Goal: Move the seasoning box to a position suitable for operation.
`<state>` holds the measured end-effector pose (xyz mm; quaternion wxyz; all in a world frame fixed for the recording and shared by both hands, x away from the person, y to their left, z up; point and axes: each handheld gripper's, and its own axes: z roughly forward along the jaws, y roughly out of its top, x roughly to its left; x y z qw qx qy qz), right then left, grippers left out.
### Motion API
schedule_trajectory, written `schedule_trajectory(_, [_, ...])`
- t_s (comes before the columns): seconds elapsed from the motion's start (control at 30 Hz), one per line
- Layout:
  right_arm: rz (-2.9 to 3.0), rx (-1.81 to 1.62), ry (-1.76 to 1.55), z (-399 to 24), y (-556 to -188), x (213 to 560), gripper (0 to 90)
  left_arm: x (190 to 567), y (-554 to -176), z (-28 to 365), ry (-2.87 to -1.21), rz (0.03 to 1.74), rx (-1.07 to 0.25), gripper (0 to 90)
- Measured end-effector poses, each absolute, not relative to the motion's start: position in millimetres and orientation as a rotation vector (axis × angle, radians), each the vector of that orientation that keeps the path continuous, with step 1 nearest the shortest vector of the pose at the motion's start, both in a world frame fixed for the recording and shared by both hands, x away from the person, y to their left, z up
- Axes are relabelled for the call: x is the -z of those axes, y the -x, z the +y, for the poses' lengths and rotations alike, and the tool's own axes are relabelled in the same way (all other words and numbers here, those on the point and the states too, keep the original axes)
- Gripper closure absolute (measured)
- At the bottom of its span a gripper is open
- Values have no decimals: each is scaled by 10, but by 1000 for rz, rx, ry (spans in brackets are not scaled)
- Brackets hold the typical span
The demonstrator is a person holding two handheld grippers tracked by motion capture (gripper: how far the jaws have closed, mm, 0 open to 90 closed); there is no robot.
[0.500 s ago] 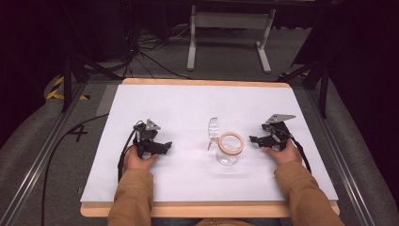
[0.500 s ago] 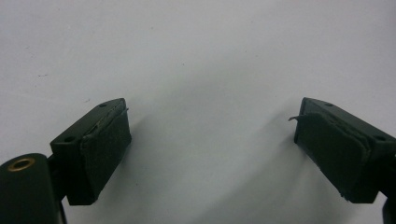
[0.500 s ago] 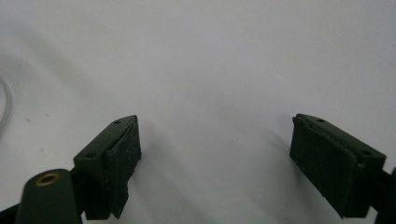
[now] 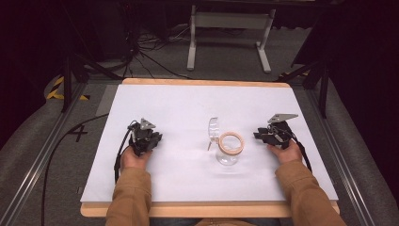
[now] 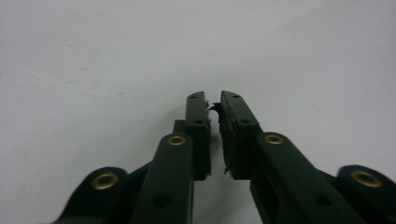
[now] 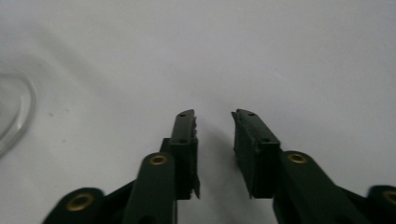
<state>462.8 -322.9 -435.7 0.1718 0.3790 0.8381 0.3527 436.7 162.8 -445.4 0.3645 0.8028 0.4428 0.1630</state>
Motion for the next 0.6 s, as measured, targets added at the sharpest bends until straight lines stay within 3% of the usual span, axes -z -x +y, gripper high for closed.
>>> schedule_trajectory(0.13, [2385,-1053,-1041,-3229,-4581,4258,888,4305,-4346,1625,-2074,1153,-359,886])
schedule_trajectory(0.23, [2395,-1078,-1011,-3213,-4560,4208,893,4208,-4322,1619,-2061,1155,-294,890])
schedule_trajectory(0.6, [2455,-1166,-919,-3042,-4497,4098,894,3988,-4252,1545,-2095,1091,-250,891])
